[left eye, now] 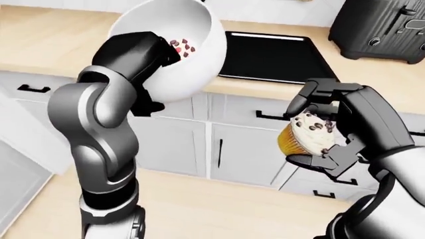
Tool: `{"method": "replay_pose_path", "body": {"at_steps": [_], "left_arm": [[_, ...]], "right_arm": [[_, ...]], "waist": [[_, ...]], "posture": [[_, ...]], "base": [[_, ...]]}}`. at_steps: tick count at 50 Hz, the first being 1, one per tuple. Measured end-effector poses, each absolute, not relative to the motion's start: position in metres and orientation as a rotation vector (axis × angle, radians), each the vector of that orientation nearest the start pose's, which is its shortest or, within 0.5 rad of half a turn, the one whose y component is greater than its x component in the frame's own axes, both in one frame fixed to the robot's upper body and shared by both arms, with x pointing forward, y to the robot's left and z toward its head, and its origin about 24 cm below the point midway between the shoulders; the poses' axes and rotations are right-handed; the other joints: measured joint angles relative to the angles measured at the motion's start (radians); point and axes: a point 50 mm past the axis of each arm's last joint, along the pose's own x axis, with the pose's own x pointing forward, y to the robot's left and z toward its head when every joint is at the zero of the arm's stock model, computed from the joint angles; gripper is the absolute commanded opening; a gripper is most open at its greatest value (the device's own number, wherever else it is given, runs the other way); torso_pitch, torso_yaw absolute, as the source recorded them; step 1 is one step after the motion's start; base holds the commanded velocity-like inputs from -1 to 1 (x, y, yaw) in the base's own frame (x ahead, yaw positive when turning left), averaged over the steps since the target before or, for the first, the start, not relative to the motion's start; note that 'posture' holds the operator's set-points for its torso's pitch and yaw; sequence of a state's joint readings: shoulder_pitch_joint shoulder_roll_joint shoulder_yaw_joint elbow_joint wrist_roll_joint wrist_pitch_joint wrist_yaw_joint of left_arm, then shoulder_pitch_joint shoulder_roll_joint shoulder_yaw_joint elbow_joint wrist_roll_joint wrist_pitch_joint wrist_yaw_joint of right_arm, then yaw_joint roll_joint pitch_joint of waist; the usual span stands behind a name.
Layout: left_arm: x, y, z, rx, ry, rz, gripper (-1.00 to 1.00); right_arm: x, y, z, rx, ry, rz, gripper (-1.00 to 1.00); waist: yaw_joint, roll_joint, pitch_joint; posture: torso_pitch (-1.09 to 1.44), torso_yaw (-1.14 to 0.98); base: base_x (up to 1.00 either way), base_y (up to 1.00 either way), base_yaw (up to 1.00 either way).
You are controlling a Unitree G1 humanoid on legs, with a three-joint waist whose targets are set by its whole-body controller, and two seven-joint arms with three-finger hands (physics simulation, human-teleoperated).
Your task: Pick up the bowl with cake and place it on the tray. Pick up the cupcake and place it on the tray.
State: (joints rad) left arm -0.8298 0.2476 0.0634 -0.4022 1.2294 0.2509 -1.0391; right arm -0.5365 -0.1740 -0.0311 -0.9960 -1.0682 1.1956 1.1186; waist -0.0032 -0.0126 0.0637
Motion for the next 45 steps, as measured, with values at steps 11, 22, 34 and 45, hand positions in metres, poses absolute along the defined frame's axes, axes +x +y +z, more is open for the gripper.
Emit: {"method": "replay_pose_path", "body": {"at_steps": [11,22,34,45], "left_arm": [[0.279,0.136,0.312,1.416,-0.302,-0.049,-1.0],[0.281,0.131,0.306,1.417,-0.294,-0.086,-1.0],[0.276,0.133,0.324,1.424,-0.343,-0.041,-1.0],[0.278,0.141,0.321,1.421,-0.291,-0.033,-1.0]], "right_arm": [[0.205,-0.175,0.253,-0.496,-0.137,0.092,-1.0],[0.205,-0.178,0.252,-0.499,-0.124,0.071,-1.0],[0.205,-0.176,0.262,-0.5,-0.159,0.072,-1.0],[0.204,-0.172,0.261,-0.502,-0.166,0.117,-1.0]], "waist": [[0.009,0.076,-0.025],[0.003,-0.044,0.038],[-0.005,0.006,0.011],[0.009,0.062,0.012]], "posture": [[0.0,0.0],[0.0,0.0],[0.0,0.0],[0.0,0.0]], "base": [[0.0,-0.49,0.0],[0.0,-0.32,0.0],[0.02,0.0,0.0],[0.34,0.0,0.0]]}}
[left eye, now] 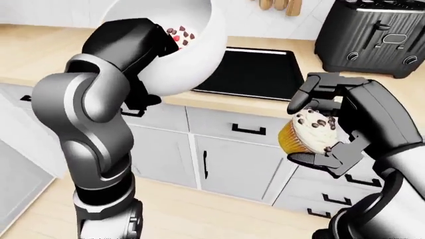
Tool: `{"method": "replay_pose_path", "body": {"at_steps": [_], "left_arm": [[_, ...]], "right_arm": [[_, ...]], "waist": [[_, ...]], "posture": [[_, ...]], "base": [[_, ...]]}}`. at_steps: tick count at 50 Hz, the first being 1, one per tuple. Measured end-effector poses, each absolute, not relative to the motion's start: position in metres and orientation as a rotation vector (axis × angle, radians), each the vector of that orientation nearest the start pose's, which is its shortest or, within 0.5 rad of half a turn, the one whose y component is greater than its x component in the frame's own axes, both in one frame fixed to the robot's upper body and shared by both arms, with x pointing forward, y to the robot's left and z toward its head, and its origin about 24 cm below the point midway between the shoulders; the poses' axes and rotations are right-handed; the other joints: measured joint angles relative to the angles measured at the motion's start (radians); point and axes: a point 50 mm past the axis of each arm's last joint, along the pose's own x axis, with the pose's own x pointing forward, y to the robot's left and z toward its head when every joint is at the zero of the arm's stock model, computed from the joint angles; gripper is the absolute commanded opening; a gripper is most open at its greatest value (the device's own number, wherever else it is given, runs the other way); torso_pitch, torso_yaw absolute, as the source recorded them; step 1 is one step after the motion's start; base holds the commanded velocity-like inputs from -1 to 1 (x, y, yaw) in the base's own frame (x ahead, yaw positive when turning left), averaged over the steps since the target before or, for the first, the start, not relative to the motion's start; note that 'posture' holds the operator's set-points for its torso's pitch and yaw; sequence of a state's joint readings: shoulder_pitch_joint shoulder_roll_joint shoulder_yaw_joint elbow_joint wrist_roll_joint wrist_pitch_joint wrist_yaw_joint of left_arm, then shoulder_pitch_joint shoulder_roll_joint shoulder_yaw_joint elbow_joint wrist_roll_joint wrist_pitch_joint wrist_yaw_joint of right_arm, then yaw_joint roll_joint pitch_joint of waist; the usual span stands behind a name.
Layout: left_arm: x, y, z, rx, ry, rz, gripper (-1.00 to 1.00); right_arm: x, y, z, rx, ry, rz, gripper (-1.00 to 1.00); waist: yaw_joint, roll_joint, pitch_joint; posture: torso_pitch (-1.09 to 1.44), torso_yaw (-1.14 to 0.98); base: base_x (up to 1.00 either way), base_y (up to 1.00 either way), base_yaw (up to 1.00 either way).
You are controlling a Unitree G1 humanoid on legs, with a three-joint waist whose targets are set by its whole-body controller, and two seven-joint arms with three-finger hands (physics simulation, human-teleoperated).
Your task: Pick up the bowl with cake and place it on the tray. Pick up the cupcake and place it on the tray.
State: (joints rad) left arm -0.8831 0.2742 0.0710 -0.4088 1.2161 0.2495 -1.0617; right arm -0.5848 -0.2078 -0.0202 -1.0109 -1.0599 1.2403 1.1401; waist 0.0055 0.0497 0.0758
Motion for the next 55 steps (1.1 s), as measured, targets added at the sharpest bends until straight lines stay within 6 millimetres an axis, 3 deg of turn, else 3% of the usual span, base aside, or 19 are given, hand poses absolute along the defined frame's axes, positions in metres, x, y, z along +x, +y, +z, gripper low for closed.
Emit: {"method": "replay_pose_path", "body": {"at_steps": [6,9,11,13,16,19,22,23,26,28,32,34,36,39,41,47,55], "left_arm": [[0.277,0.141,0.325,1.424,-0.308,-0.022,-1.0],[0.276,0.141,0.327,1.424,-0.313,-0.018,-1.0],[0.276,0.137,0.324,1.424,-0.321,-0.035,-1.0],[0.278,0.131,0.321,1.436,-0.321,-0.076,-1.0],[0.277,0.128,0.323,1.441,-0.332,-0.092,-1.0],[0.276,0.131,0.327,1.434,-0.349,-0.058,-1.0],[0.277,0.134,0.328,1.432,-0.342,-0.04,-1.0],[0.278,0.136,0.327,1.43,-0.33,-0.038,-1.0],[0.284,0.142,0.318,1.423,-0.25,-0.06,-1.0],[0.281,0.142,0.322,1.421,-0.267,-0.043,-1.0],[0.272,0.14,0.331,1.425,-0.336,-0.016,-1.0],[0.271,0.14,0.334,1.424,-0.347,-0.01,-1.0],[0.272,0.138,0.33,1.42,-0.343,-0.023,-1.0],[0.277,0.135,0.325,1.43,-0.313,-0.072,-1.0],[0.277,0.134,0.325,1.433,-0.308,-0.087,-1.0],[0.274,0.136,0.33,1.425,-0.339,-0.045,-1.0],[0.276,0.131,0.328,1.429,-0.333,-0.053,-1.0]], "right_arm": [[0.202,-0.173,0.266,-0.502,-0.187,0.096,-1.0],[0.202,-0.174,0.267,-0.503,-0.189,0.096,-1.0],[0.202,-0.177,0.265,-0.499,-0.172,0.078,-1.0],[0.202,-0.18,0.263,-0.488,-0.157,0.062,-1.0],[0.2,-0.179,0.269,-0.494,-0.189,0.057,-1.0],[0.2,-0.178,0.269,-0.503,-0.194,0.059,-1.0],[0.203,-0.179,0.268,-0.498,-0.175,0.065,-1.0],[0.204,-0.178,0.266,-0.493,-0.162,0.078,-1.0],[0.206,-0.175,0.265,-0.496,-0.155,0.112,-1.0],[0.201,-0.177,0.27,-0.501,-0.191,0.095,-1.0],[0.197,-0.179,0.278,-0.508,-0.22,0.064,-1.0],[0.195,-0.179,0.281,-0.51,-0.229,0.064,-1.0],[0.193,-0.182,0.28,-0.504,-0.22,0.054,-1.0],[0.193,-0.183,0.28,-0.492,-0.208,0.046,-1.0],[0.193,-0.183,0.282,-0.49,-0.21,0.045,-1.0],[0.193,-0.184,0.283,-0.49,-0.217,0.043,-1.0],[0.189,-0.19,0.288,-0.489,-0.234,0.017,-1.0]], "waist": [[0.013,-0.049,-0.012],[0.019,-0.099,-0.021],[0.003,-0.083,-0.006],[-0.005,-0.092,0.003],[-0.004,-0.081,-0.015],[-0.005,-0.046,-0.013],[-0.002,0.002,-0.012],[0.004,-0.01,-0.007],[0.017,0.003,-0.003],[0.013,-0.008,0.002],[0.018,-0.062,0.023],[0.025,-0.108,0.014],[0.017,-0.083,0.022],[0.004,-0.05,0.012],[-0.002,-0.042,0.005],[-0.007,-0.048,-0.011],[-0.003,-0.056,-0.007]], "posture": [[0.0,0.0],[0.0,0.0],[0.0,0.0],[0.0,0.0],[0.0,0.0],[0.0,0.0],[0.0,0.0],[0.0,0.0],[0.0,0.0],[0.0,0.0],[0.0,0.0],[0.0,0.0],[0.0,0.0],[0.0,0.0],[0.0,0.0],[0.0,0.0],[0.0,0.0]], "base": [[0.46,0.0,0.0],[0.45,0.0,0.0],[0.45,0.0,0.0],[0.46,0.0,0.0],[0.12,0.0,0.0],[0.11,0.0,0.0],[0.11,0.0,0.0],[0.12,0.0,0.0],[0.08,0.0,0.0],[0.0,0.0,0.0],[0.0,0.0,0.0],[0.0,0.0,0.0],[0.0,0.0,0.0],[0.0,0.0,0.0],[0.0,0.0,0.0],[0.0,0.0,0.0],[0.0,0.0,0.0]]}}
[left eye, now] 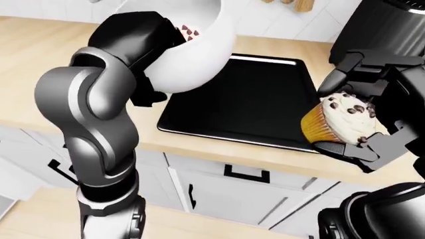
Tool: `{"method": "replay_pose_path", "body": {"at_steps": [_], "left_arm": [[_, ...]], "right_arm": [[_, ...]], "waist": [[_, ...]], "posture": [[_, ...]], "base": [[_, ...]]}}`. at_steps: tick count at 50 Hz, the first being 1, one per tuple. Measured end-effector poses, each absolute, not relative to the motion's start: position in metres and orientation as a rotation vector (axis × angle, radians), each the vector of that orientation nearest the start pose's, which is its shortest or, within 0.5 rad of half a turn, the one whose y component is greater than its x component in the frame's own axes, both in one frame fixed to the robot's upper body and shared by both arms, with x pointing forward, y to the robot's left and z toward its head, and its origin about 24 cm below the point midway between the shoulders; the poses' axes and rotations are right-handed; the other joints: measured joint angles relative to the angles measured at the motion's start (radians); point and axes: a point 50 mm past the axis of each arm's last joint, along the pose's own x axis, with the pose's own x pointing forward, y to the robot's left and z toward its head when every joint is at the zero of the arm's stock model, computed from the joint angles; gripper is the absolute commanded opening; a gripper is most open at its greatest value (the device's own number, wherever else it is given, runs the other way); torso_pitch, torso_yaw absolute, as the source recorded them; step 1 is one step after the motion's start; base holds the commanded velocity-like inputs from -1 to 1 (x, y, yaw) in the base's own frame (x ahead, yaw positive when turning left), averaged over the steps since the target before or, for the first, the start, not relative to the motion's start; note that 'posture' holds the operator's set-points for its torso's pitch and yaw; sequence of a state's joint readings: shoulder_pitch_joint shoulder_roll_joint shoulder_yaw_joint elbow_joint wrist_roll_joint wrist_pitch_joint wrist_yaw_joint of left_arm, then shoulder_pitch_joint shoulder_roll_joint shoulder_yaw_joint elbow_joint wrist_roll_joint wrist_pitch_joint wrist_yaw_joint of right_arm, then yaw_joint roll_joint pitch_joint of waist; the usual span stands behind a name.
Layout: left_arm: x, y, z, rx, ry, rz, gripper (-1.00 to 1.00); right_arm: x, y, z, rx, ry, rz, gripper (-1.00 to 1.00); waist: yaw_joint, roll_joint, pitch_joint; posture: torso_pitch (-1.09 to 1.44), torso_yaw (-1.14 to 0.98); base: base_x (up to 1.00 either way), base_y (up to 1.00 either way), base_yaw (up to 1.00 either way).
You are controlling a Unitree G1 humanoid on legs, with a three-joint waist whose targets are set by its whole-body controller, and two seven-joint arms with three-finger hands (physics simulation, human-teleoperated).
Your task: Pick up the bowl with cake and place it on the tray. Pick up the cupcake and place it on the tray.
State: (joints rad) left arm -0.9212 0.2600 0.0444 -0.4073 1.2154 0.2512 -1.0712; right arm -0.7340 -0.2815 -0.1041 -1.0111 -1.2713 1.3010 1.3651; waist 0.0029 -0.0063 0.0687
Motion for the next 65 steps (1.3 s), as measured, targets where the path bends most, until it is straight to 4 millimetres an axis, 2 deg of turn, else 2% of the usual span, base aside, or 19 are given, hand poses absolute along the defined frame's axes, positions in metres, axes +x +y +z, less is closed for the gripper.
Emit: {"method": "replay_pose_path", "body": {"at_steps": [12,22,30,51,65], "left_arm": [[0.287,0.109,0.316,1.455,-0.352,-0.115,-1.0],[0.314,0.089,0.292,1.481,-0.304,-0.206,-1.0],[0.321,0.079,0.29,1.505,-0.33,-0.211,-1.0],[0.352,0.071,0.259,1.548,-0.266,-0.251,-1.0],[0.356,0.064,0.251,1.577,-0.309,-0.244,-1.0]], "right_arm": [[0.186,-0.198,0.293,-0.48,-0.232,-0.031,-1.0],[0.185,-0.202,0.293,-0.47,-0.234,-0.044,-1.0],[0.186,-0.203,0.29,-0.464,-0.23,-0.04,-1.0],[0.189,-0.205,0.289,-0.452,-0.229,-0.042,-1.0],[0.188,-0.206,0.288,-0.444,-0.227,-0.045,-1.0]], "waist": [[0.009,-0.009,0.005],[0.017,-0.017,0.008],[0.019,-0.018,0.003],[0.007,-0.01,-0.006],[0.005,-0.01,-0.02]], "posture": [[0.0,0.0],[0.0,0.0],[0.0,0.0],[0.0,0.0],[0.0,0.0]], "base": [[0.0,0.0,0.0],[0.0,0.0,0.0],[0.0,0.0,0.0],[0.0,0.0,0.0],[0.0,0.0,0.0]]}}
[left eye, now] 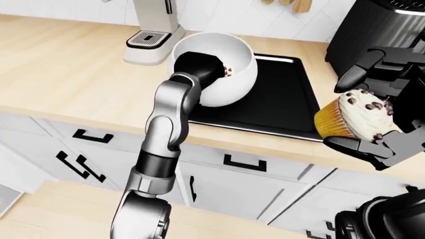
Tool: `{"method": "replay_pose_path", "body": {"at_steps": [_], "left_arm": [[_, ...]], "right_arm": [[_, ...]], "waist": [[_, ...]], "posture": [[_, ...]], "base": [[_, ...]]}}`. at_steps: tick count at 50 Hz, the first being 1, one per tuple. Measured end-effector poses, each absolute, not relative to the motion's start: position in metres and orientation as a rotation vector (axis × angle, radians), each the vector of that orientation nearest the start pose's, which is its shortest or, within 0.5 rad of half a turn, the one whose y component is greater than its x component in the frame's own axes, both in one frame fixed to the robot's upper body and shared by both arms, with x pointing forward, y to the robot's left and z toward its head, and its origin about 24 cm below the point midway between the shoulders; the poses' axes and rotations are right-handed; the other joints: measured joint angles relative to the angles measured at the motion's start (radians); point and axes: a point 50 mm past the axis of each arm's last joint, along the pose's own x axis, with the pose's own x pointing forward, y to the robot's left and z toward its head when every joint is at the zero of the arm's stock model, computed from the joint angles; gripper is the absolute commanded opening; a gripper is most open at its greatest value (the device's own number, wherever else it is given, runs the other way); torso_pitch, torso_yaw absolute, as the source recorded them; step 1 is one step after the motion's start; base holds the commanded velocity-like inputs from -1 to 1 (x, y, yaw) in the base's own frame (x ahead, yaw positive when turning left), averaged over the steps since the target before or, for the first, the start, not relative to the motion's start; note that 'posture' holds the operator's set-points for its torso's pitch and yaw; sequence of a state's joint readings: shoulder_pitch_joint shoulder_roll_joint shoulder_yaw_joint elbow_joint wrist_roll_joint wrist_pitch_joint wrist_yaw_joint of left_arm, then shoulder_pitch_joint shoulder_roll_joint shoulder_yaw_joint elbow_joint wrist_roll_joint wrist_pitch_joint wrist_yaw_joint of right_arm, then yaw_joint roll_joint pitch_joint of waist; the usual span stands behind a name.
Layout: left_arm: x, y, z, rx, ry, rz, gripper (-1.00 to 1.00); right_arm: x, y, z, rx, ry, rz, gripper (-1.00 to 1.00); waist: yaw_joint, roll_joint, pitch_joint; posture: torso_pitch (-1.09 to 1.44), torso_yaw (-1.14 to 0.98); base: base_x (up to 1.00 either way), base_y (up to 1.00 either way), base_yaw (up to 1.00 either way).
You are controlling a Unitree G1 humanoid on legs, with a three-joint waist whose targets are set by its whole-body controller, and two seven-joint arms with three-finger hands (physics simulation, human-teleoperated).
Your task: Pick up the bowl with cake and place it on the tray. Pick up the cupcake and place it on the tray.
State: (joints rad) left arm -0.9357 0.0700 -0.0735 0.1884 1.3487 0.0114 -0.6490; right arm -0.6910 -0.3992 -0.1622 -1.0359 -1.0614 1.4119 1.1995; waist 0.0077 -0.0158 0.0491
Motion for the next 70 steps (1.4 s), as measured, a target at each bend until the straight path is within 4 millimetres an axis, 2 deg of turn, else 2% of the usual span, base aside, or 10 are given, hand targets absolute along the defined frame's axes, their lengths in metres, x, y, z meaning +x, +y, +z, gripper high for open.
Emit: {"method": "replay_pose_path", "body": {"at_steps": [19,26,34,41,45,58,63,70], "left_arm": [[0.349,0.06,0.247,1.609,-0.334,-0.237,-0.64],[0.349,0.059,0.245,1.622,-0.327,-0.244,-0.42],[0.347,0.056,0.243,1.632,-0.323,-0.264,-0.29],[0.347,0.055,0.244,1.636,-0.317,-0.273,0.0],[0.346,0.055,0.246,1.639,-0.314,-0.272,0.05],[0.341,0.052,0.257,1.637,-0.313,-0.287,0.17],[0.336,0.048,0.269,1.637,-0.336,-0.288,0.25],[0.33,0.047,0.29,1.627,-0.386,-0.253,0.22]], "right_arm": [[0.187,-0.208,0.287,-0.437,-0.231,-0.051,-1.0],[0.188,-0.209,0.285,-0.43,-0.225,-0.051,-1.0],[0.188,-0.211,0.285,-0.427,-0.228,-0.055,-1.0],[0.187,-0.21,0.287,-0.428,-0.234,-0.052,-1.0],[0.186,-0.21,0.288,-0.428,-0.235,-0.052,-1.0],[0.187,-0.21,0.287,-0.425,-0.23,-0.052,-1.0],[0.186,-0.21,0.289,-0.428,-0.235,-0.051,-1.0],[0.185,-0.211,0.289,-0.422,-0.238,-0.054,-1.0]], "waist": [[0.0,0.001,-0.007],[0.004,0.0,-0.007],[0.005,-0.001,-0.007],[0.005,-0.003,-0.004],[0.005,-0.003,-0.001],[0.004,-0.002,0.006],[0.002,-0.002,0.009],[0.001,-0.002,0.007]], "posture": [[0.0,0.0],[0.0,0.0],[0.0,0.0],[0.0,0.0],[0.0,0.0],[0.0,0.0],[0.0,0.0],[0.0,0.0]], "base": [[0.0,0.0,0.0],[0.0,0.0,0.0],[0.0,0.0,0.0],[0.0,0.0,0.0],[0.0,0.0,0.0],[0.0,0.0,0.0],[0.0,0.0,0.0],[0.0,0.0,0.0]]}}
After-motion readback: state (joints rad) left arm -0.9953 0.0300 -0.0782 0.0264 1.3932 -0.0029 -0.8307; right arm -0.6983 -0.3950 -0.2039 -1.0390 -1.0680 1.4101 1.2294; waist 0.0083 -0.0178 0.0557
